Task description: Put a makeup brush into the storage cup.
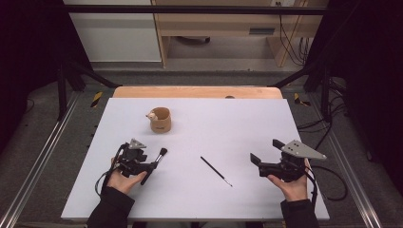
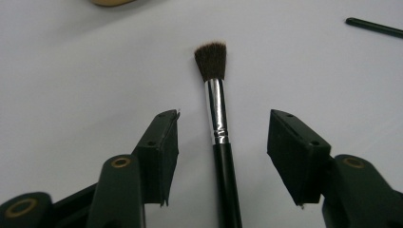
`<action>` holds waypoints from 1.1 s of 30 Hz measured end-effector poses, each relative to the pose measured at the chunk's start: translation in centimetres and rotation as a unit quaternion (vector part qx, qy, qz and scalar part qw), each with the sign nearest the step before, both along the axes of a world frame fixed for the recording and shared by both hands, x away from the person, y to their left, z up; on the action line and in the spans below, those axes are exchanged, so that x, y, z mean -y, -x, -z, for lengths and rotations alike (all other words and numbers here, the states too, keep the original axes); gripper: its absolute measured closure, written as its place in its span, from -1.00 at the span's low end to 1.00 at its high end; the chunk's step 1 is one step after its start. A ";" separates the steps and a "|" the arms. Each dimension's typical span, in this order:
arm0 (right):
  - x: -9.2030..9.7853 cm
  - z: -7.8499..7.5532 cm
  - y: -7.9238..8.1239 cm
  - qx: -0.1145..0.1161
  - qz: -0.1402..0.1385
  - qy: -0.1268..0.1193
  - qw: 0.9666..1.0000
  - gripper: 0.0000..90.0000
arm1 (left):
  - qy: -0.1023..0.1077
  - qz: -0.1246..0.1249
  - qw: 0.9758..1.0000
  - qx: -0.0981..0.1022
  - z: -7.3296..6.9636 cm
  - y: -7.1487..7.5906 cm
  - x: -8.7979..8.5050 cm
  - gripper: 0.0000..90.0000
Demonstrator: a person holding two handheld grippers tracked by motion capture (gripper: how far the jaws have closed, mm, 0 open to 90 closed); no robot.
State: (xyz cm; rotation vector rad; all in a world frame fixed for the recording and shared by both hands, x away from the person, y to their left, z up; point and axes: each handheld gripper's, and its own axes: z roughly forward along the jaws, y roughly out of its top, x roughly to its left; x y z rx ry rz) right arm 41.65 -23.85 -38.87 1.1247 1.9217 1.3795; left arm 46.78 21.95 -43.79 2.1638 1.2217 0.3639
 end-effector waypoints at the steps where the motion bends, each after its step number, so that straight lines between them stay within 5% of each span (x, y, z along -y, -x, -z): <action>1: 0.0 0.0 0.0 0.000 0.000 0.000 1.000 -0.88 | 0.000 0.003 1.000 0.000 -0.2 -0.1 -0.1 -0.04; 10: 0.3 -0.1 0.1 0.001 -0.001 -0.003 1.000 -0.88 | -0.015 0.020 1.000 -0.004 -1.6 -1.0 0.1 -0.20; 18: 0.6 -0.1 0.2 0.001 0.000 -0.006 1.000 -0.88 | -0.030 0.028 0.999 -0.016 -1.0 -1.5 0.5 -0.21; 33: 0.3 0.0 0.1 -0.003 -0.002 -0.001 1.000 -0.88 | -0.086 0.059 0.992 -0.070 0.4 -2.6 1.6 0.04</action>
